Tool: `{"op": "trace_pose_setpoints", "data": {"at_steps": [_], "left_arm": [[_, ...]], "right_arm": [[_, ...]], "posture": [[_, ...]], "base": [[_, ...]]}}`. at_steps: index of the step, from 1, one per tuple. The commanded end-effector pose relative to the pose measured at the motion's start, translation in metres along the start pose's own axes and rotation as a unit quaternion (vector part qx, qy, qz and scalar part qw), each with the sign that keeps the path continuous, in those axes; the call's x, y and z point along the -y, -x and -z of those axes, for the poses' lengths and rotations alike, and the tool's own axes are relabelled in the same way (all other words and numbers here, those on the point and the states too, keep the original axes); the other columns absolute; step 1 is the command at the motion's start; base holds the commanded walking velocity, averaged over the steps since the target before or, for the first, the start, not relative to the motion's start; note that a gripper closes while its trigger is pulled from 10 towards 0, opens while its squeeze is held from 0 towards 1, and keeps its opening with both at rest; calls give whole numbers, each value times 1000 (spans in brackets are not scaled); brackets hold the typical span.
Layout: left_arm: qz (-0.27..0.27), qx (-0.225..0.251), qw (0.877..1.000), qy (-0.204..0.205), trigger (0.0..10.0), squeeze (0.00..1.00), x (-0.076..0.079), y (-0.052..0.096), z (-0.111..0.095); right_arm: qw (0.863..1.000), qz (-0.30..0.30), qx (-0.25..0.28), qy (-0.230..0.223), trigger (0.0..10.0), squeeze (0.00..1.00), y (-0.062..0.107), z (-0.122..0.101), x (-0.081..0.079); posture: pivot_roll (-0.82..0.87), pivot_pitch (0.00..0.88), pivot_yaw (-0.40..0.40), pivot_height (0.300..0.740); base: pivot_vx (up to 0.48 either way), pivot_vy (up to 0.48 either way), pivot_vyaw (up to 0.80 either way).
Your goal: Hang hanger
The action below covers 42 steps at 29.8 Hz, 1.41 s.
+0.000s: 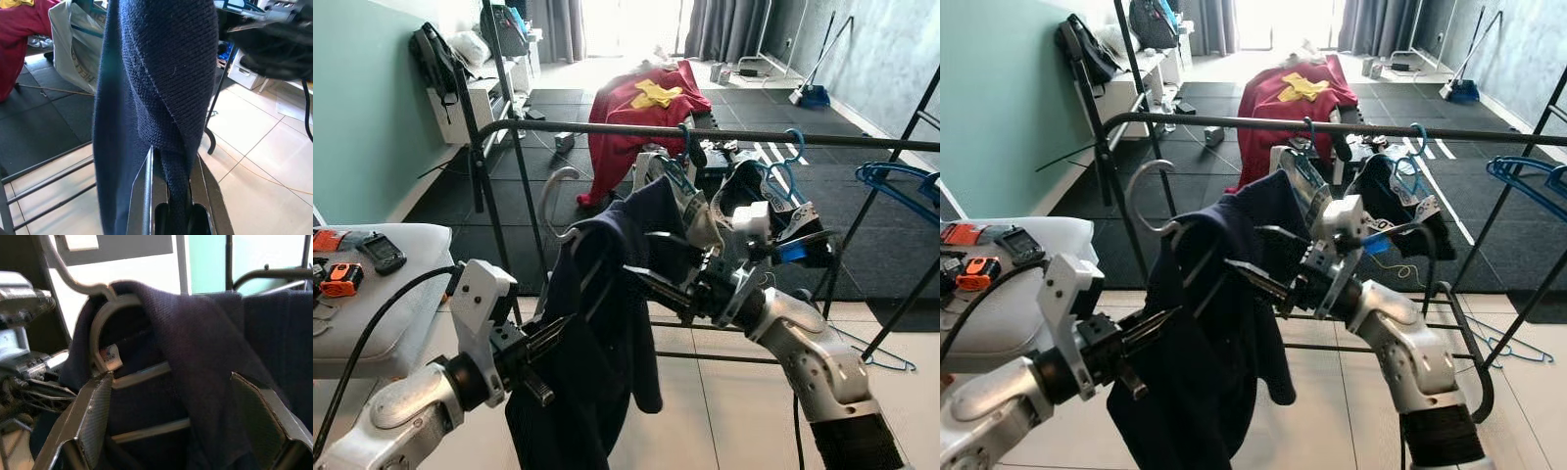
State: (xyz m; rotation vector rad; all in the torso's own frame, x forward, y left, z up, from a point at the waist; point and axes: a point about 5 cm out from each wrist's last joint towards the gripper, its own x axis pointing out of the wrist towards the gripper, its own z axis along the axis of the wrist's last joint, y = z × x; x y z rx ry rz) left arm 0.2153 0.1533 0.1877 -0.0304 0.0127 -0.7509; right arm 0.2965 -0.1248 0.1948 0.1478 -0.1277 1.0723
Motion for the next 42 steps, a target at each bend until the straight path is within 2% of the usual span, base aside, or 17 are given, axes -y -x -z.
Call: {"op": "trace_pose_setpoints", "data": {"at_steps": [1, 3, 6, 15, 18, 22, 25, 31, 33, 34, 36, 37, 38, 39, 40, 41, 42], "left_arm": [[33, 33, 999, -3, 10000, 0, 13, -9, -13], [43, 39, 998, -1, 10000, 0, 17, -12, -15], [43, 39, 998, -1, 10000, 0, 17, -12, -15], [72, 51, 996, 6, 10000, 0, 31, -19, -19], [74, 51, 996, 7, 10000, 0, 33, -19, -18], [65, 47, 997, 4, 10000, 0, 29, -16, -19], [56, 37, 998, -5, 10000, 0, 25, -12, -18], [42, 24, 999, -15, 10000, 0, 19, -7, -17], [36, 22, 999, -18, 10000, 0, 16, -6, -16], [32, 21, 999, -20, 10000, 0, 15, -5, -16], [32, 21, 999, -20, 10000, 0, 15, -5, -16], [30, 20, 999, -21, 10000, 0, 14, -5, -16], [30, 20, 999, -21, 10000, 0, 14, -5, -16], [30, 20, 999, -22, 10000, 0, 13, -6, -16], [30, 20, 999, -22, 10000, 0, 14, -6, -16], [30, 20, 999, -22, 10000, 0, 14, -6, -16], [31, 20, 999, -22, 10000, 0, 14, -7, -16]], "right_arm": [[998, 44, -6, 33, 10000, 0, -9, -2, 7], [996, 71, -6, 52, 10000, 0, -12, -3, 12], [996, 71, -6, 52, 10000, 0, -12, -3, 12], [981, 158, -16, 110, 10000, 0, -10, -9, 31], [970, 186, -44, 152, 10000, 0, -8, -7, 38], [959, 206, -67, 183, 10000, 0, -6, -4, 44], [942, 241, -89, 215, 10000, 0, 0, -3, 54], [923, 294, -93, 228, 10000, 0, 11, -7, 68], [927, 300, -82, 212, 10000, 0, 13, -9, 70], [938, 289, -61, 179, 10000, 0, 13, -10, 69], [938, 289, -61, 179, 10000, 0, 13, -10, 69], [954, 260, -43, 143, 10000, 0, 12, -10, 64], [954, 260, -43, 143, 10000, 0, 12, -10, 64], [964, 237, -31, 120, 10000, 0, 11, -10, 60], [972, 196, -47, 121, 10000, 0, 11, -7, 53], [972, 196, -47, 121, 10000, 0, 11, -7, 53], [975, 163, -74, 131, 10000, 0, 14, -2, 47]], "posture": [[-25, 0, 5, 740], [-25, 0, 4, 740], [-25, 0, 4, 740], [-30, 0, -3, 740], [-31, 0, -6, 740], [-31, 0, -9, 740], [-33, 0, -10, 740], [-34, 0, -7, 740], [-36, 0, -8, 740], [-38, 0, -6, 740], [-38, 0, -6, 740], [-40, 0, -5, 740], [-40, 0, -5, 740], [-40, 0, -5, 740], [-41, 0, -6, 740], [-41, 0, -6, 740], [-43, 0, -5, 740]], "base": [[0, 0, 0], [0, 0, 0], [0, 0, 0], [0, 0, 0], [0, 0, 0], [0, 0, 0], [0, 0, 0], [0, 0, 0], [0, 0, 0], [0, 0, 0], [0, 0, 0], [0, 0, 0], [0, 0, 0], [0, 0, 0], [0, 0, 0], [0, 0, 0], [0, 0, 0]]}}
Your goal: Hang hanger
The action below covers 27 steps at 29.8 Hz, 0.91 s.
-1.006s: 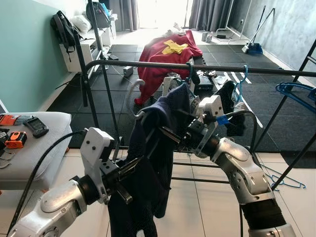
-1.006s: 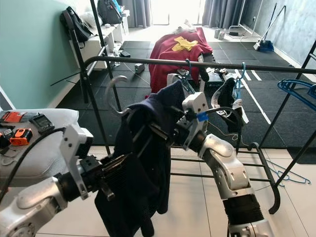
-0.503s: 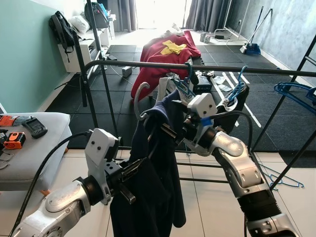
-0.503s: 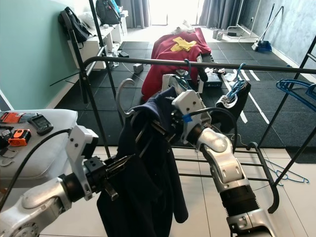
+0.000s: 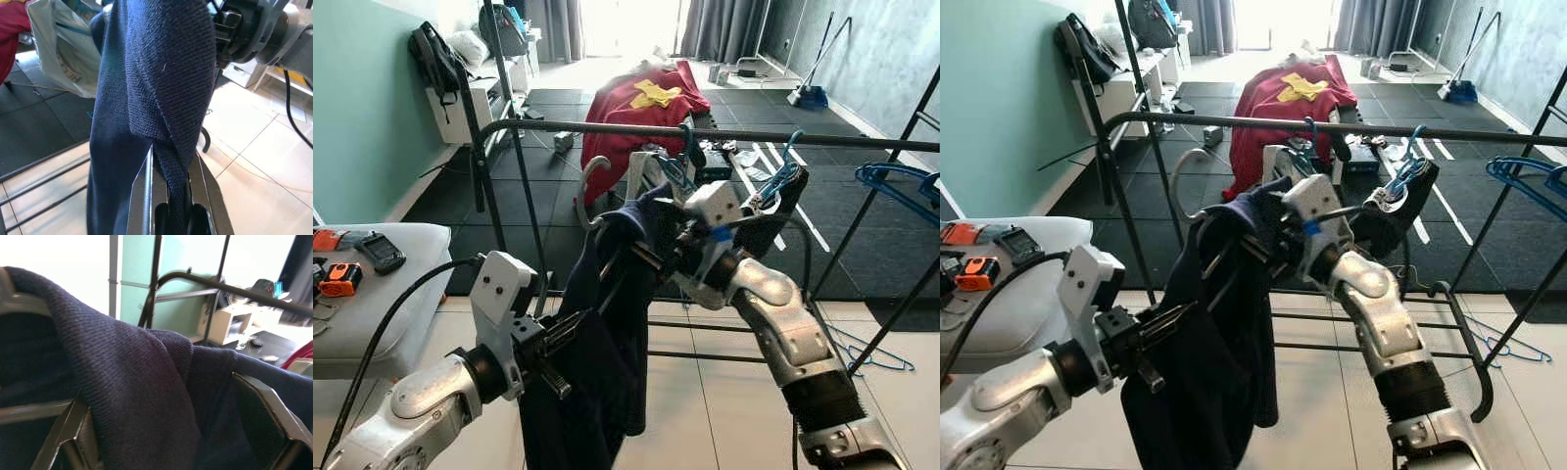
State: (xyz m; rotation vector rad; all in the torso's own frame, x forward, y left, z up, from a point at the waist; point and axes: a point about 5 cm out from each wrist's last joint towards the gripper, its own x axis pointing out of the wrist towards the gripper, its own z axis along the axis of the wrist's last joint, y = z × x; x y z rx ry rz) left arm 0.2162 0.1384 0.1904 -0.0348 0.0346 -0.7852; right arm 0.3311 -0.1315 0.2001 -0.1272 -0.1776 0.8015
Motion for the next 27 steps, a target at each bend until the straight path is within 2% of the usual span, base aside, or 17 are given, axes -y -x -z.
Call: {"op": "trace_pose_setpoints", "data": {"at_steps": [1, 2, 9, 11, 18, 27], "left_arm": [[13, 29, 999, -28, 10000, 0, 4, 4, -13], [14, 30, 999, -28, 10000, 0, 5, 4, -14], [16, 31, 999, -28, 10000, 0, 5, 3, -14], [18, 31, 999, -28, 10000, 0, 6, 3, -14], [20, 31, 999, -27, 10000, 0, 7, 2, -13], [28, 34, 999, -26, 10000, 0, 10, 0, -14]], "right_arm": [[999, 34, -39, -3, 10000, 0, 21, 10, 18], [998, 13, -60, 12, 10000, 0, 24, 14, 15], [996, -12, -88, 26, 10000, 0, 28, 19, 14], [992, -46, -111, 36, 10000, 0, 33, 23, 9], [990, -87, -114, 18, 10000, 0, 37, 22, 1], [991, -71, -114, 21, 10000, 0, 35, 23, 3]], "posture": [[-43, 0, -5, 740], [-44, 0, -6, 740], [-45, 0, -6, 740], [-43, 0, -7, 740], [-46, 0, -8, 740], [-46, 0, -5, 740]], "base": [[0, 0, 0], [0, 0, 0], [0, 0, 0], [0, 0, 0], [0, 0, 0], [0, 0, 0]]}}
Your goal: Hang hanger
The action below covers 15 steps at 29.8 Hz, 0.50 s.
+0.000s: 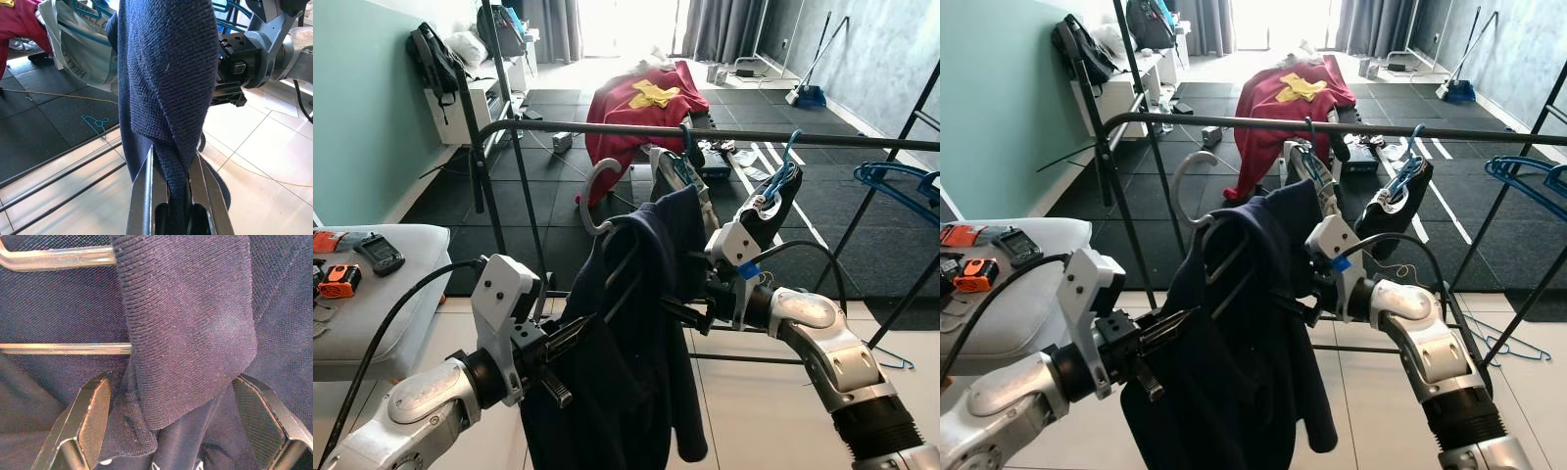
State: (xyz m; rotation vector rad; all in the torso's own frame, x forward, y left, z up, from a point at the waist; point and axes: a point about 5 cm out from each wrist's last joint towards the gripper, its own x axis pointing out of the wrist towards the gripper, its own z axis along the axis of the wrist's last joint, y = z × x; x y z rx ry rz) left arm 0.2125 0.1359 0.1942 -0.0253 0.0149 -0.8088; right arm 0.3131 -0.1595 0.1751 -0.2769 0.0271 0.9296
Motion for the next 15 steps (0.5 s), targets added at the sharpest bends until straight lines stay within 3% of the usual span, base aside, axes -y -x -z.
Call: {"op": "trace_pose_setpoints", "data": {"at_steps": [1, 4, 10, 15], "left_arm": [[16, 27, 999, -18, 10000, 0, 5, -1, -11], [17, 27, 999, -18, 10000, 0, 5, -1, -11], [26, 27, 999, -16, 10000, 0, 8, -4, -10], [28, 27, 999, -16, 10000, 0, 9, -4, -10]], "right_arm": [[1000, 6, -2, -3, 10000, 0, 0, 1, 1], [1000, 9, 1, -5, 10000, 0, -1, 0, 2], [996, 71, 51, -24, 10000, 0, -3, -13, 15], [995, 79, 55, -28, 10000, 0, -4, -14, 17]], "posture": [[-46, 0, -5, 740], [-46, 0, -6, 740], [-48, 0, -6, 740], [-45, 0, -7, 740]], "base": [[0, 0, 0], [0, 0, 0], [0, 0, 0], [0, 0, 0]]}}
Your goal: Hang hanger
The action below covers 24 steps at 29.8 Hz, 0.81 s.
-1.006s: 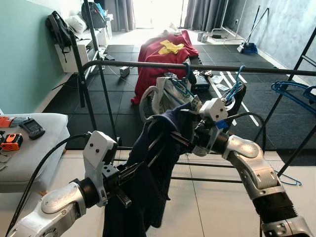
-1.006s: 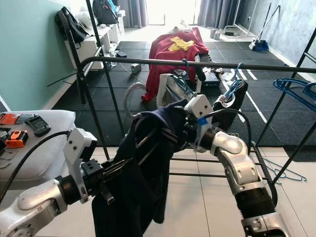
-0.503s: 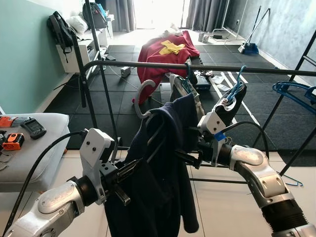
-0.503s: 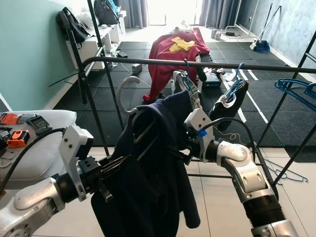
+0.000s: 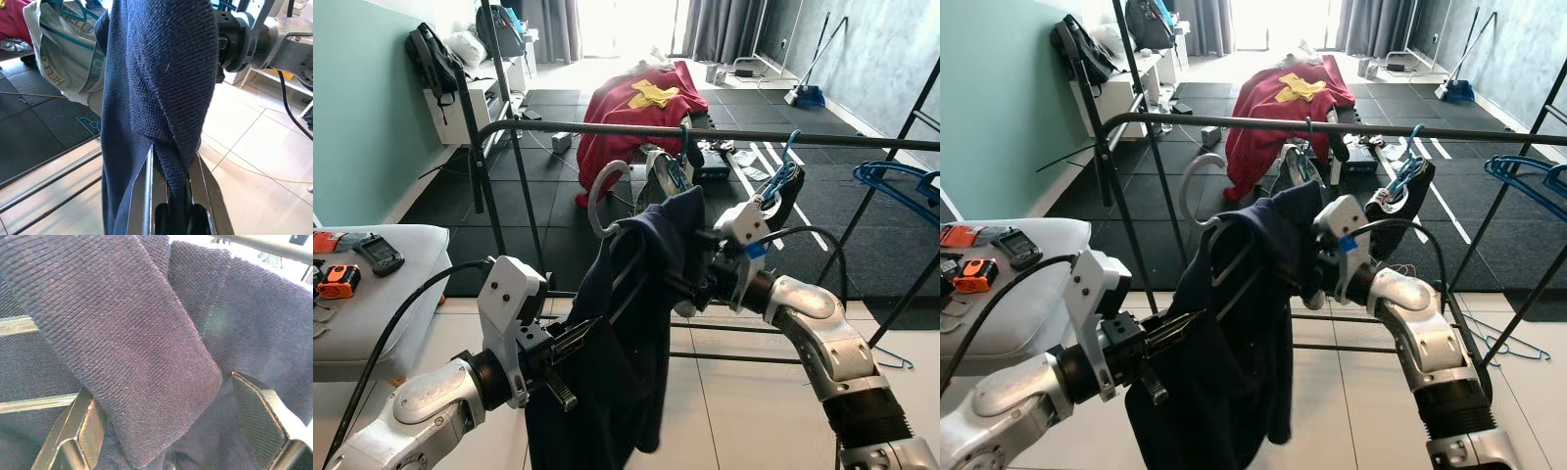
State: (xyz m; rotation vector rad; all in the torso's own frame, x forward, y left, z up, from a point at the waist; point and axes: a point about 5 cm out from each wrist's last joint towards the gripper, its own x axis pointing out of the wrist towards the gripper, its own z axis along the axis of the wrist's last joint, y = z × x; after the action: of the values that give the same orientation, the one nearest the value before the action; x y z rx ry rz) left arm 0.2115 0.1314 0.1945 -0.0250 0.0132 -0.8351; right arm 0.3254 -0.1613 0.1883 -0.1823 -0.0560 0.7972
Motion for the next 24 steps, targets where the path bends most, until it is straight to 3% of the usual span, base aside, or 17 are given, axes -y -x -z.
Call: {"op": "trace_pose_setpoints", "data": {"at_steps": [1, 11, 24], "left_arm": [[15, 26, 999, -16, 10000, 0, 5, -2, -10], [28, 33, 999, -14, 10000, 0, 9, -4, -12], [34, 32, 999, -10, 10000, 0, 12, -4, -11]], "right_arm": [[1000, 7, 7, -1, 10000, 0, -1, -3, 3], [998, 59, -20, 11, 10000, 0, -5, 5, 11], [982, 188, 20, 19, 10000, 0, -1, -7, 40]], "posture": [[-45, 0, -7, 740], [-41, 0, -7, 740], [-39, 0, -11, 740]], "base": [[0, 0, 0], [0, 0, 0], [0, 0, 0]]}}
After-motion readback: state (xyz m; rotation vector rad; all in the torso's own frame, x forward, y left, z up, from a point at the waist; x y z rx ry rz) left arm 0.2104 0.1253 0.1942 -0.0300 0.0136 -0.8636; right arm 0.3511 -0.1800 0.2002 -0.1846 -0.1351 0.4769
